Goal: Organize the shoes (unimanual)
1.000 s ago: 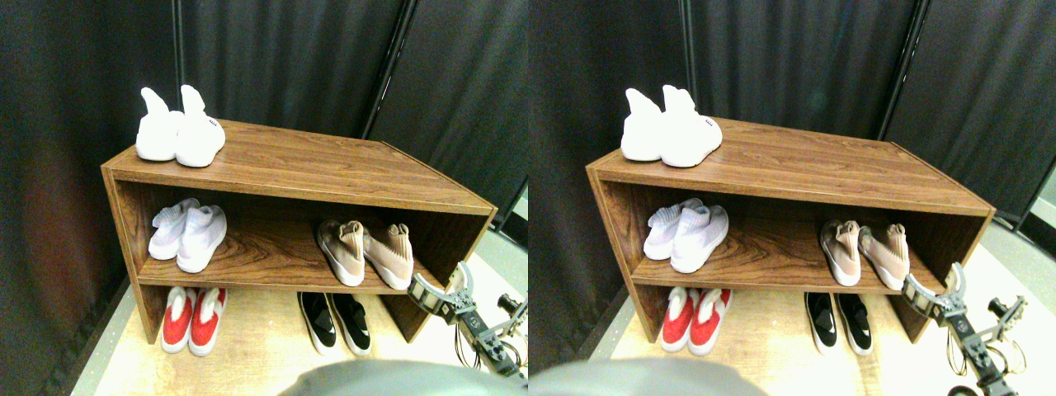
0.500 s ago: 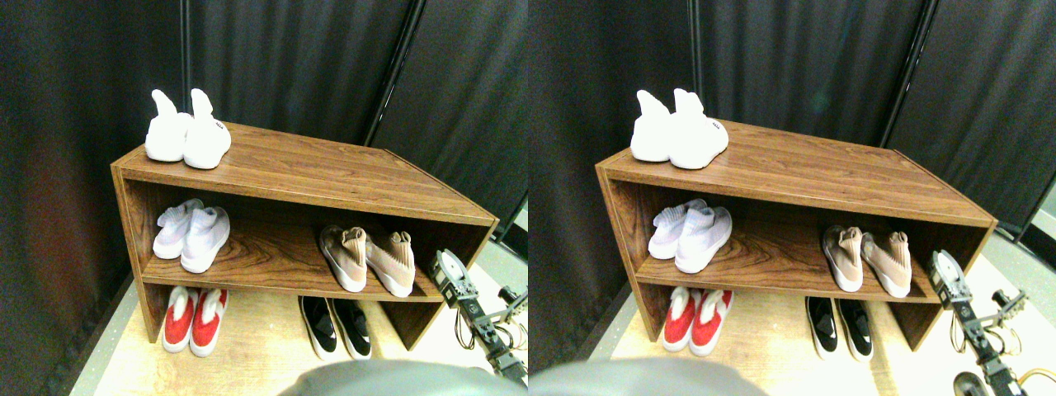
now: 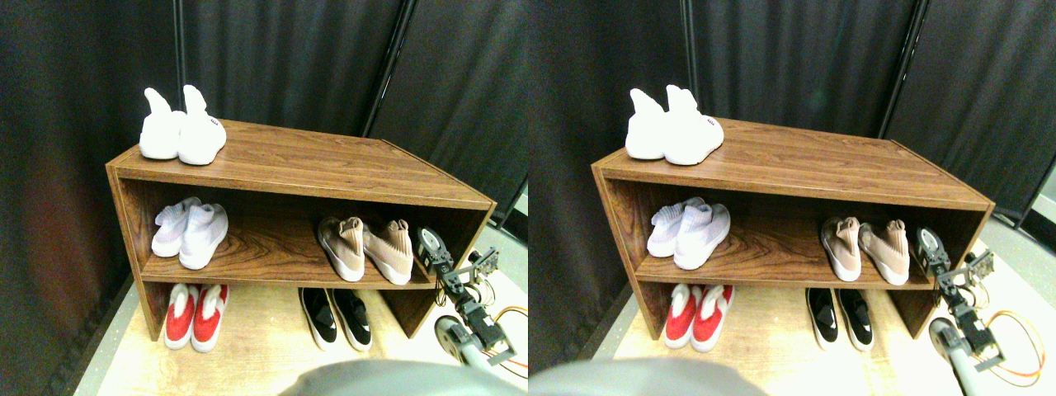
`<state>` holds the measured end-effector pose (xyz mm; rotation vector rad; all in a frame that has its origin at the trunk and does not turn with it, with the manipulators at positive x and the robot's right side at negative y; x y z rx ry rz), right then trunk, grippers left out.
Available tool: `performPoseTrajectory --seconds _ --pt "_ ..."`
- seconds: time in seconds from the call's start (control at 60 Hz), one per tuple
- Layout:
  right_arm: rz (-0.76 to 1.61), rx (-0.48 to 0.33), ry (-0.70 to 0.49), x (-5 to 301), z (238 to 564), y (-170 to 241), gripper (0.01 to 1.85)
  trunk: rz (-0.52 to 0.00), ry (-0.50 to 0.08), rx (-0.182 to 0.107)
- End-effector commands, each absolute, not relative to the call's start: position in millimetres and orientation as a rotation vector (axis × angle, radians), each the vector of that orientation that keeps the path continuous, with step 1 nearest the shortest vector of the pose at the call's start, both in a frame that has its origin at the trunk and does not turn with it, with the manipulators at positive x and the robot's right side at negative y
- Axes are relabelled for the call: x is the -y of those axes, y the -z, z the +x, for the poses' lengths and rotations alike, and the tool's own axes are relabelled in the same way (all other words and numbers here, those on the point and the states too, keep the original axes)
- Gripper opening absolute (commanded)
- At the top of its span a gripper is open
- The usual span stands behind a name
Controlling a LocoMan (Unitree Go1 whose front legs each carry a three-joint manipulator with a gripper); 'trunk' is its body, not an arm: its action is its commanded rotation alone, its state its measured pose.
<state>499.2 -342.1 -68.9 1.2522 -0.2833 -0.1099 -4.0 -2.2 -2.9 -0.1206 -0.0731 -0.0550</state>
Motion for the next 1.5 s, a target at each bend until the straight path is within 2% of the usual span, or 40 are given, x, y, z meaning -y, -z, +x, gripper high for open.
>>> performPoseTrajectory --seconds 0.017,0.183,0.267,0.85,1.067,1.117,1.233,1.367,1.5 --pt "1.267 0.33 0.148 338.1 506.1 66.3 0.06 -0.119 0.049 0.04" --pt "1.31 0.329 0.161 329.2 509.0 72.3 0.06 -0.118 0.048 0.034" --pt "1.281 0.276 0.123 321.9 510.8 73.1 0.06 -0.118 0.052 0.033" --pt "1.344 0.131 0.08 279.4 520.6 80.4 0.06 -0.156 0.015 0.026" --pt "1.345 0.156 0.121 284.9 523.9 85.1 0.06 -0.154 0.012 0.026" --pt "1.329 0.192 0.149 287.0 523.8 85.7 0.06 -0.152 0.014 0.025" --pt "1.33 0.219 0.173 291.7 523.7 86.5 0.06 -0.145 0.021 0.024" --pt "1.256 0.247 0.139 296.7 519.7 83.6 0.06 -0.134 0.033 0.025" --pt "1.207 0.252 0.05 292.3 508.3 70.1 0.06 -0.121 0.047 0.032"
